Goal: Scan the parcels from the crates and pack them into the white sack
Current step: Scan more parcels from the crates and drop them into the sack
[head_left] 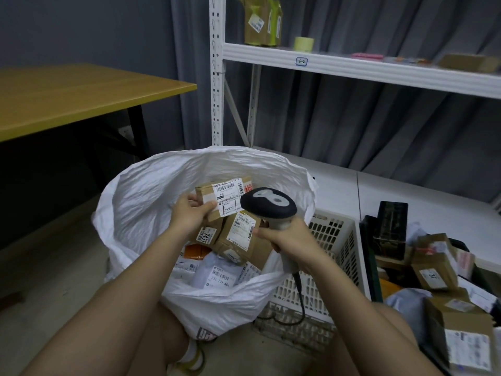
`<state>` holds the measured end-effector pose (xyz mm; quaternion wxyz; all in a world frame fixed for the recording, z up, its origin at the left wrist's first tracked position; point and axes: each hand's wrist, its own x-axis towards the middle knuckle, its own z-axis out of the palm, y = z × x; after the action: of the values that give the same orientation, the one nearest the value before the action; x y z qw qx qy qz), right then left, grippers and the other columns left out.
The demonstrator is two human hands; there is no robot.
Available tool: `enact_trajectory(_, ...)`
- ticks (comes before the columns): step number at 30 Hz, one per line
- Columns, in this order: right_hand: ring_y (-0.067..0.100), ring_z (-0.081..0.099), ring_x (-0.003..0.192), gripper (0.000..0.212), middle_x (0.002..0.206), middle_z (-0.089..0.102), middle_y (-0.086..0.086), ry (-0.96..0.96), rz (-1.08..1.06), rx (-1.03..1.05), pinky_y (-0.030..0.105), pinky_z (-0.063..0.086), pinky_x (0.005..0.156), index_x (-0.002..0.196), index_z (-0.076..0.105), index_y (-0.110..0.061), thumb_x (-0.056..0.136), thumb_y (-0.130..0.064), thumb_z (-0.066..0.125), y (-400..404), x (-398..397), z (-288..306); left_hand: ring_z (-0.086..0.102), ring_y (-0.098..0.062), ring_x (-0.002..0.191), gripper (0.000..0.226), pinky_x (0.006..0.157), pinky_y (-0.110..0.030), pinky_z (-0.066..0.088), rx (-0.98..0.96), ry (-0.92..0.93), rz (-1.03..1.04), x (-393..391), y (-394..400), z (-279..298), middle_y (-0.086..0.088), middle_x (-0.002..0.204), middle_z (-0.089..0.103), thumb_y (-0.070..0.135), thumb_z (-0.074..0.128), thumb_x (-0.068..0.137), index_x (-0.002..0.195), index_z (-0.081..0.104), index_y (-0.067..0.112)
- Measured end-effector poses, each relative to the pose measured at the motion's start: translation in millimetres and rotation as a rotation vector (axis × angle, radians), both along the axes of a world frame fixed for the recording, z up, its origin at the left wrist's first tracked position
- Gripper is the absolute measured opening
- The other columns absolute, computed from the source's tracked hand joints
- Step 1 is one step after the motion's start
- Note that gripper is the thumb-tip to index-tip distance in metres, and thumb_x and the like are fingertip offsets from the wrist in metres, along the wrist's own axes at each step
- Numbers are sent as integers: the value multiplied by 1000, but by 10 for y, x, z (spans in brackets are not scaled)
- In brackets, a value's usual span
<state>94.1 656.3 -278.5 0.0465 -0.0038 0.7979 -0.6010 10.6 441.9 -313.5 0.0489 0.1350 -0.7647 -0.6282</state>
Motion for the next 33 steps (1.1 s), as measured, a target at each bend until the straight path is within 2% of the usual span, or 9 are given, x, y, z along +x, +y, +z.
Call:
enact_trajectory(7, 11, 44, 39, 21, 48, 52, 1, 17, -79, 51, 22, 40, 45, 70, 61, -7, 78, -16, 78, -28, 78, -12, 63, -23, 91, 35, 64, -30, 49, -20, 5, 0, 53, -27, -42, -9, 113, 63, 18, 74, 80, 106, 52, 9)
enact_trajectory(12, 11, 45, 39, 19, 47, 52, 1, 7, -76, 72, 23, 40, 45, 77, 65, -1, 79, -15, 77, -18, 84, -16, 63, -23, 91, 41, 63, -30, 48, -32, 2, 7, 85, -27, -72, -9, 113, 64, 21, 76, 79, 110, 53, 7)
enact_trajectory(16, 12, 44, 40, 21, 46, 50, 1, -12, -85, 27, 25, 39, 48, 71, 62, -2, 79, -14, 77, 1, 63, -29, 64, -25, 94, 43, 69, -33, 51, -11, -3, 8, 80, -43, -98, -10, 111, 65, 24, 78, 77, 109, 54, 6)
enact_trajectory(20, 9, 48, 43, 15, 52, 55, 1, 0, -193, -89, 19, 42, 45, 81, 67, -2, 79, -12, 77, 82, -4, -19, 64, -25, 92, 35, 74, -40, 54, 16, -6, 30, 59, -98, -144, -8, 108, 64, 24, 76, 79, 101, 51, 11)
enact_trajectory(23, 5, 51, 44, 11, 58, 58, -1, 9, -289, -147, 17, 43, 45, 80, 63, -9, 82, -9, 74, 167, -119, -31, 65, -28, 95, 45, 87, -49, 53, 15, -9, 93, -10, -177, -166, -7, 109, 62, 28, 74, 81, 112, 43, 17)
enact_trajectory(26, 7, 54, 48, 12, 63, 59, 1, 5, -354, -157, 19, 43, 47, 83, 62, -11, 82, -11, 74, 245, -272, -56, 65, -23, 87, 45, 83, -46, 55, 34, 65, 132, -146, -175, -116, -6, 108, 61, 26, 64, 89, 119, 31, 20)
enact_trajectory(29, 12, 52, 52, 13, 64, 58, 4, -5, -345, -131, 22, 45, 49, 83, 61, -10, 83, -13, 74, 289, -449, -69, 60, -20, 93, 38, 78, -39, 55, -163, 145, 203, -372, -83, 23, -7, 122, 49, 27, 59, 92, 117, 31, 24)
enact_trajectory(31, 12, 52, 51, 13, 63, 58, 4, -3, -328, -128, 23, 45, 49, 82, 61, -10, 83, -14, 73, 305, -569, -71, 45, -26, 112, 38, 82, -37, 46, -436, 79, 236, -546, -42, 58, -11, 134, 33, 22, 59, 91, 121, 37, 22)
enact_trajectory(33, 14, 52, 52, 13, 63, 58, 5, -14, -312, -128, 24, 45, 51, 81, 62, -10, 82, -15, 74, 323, -662, -80, 26, -31, 126, 37, 89, -38, 38, -568, -22, 222, -675, -25, 50, -12, 140, 22, 11, 55, 90, 123, 43, 21)
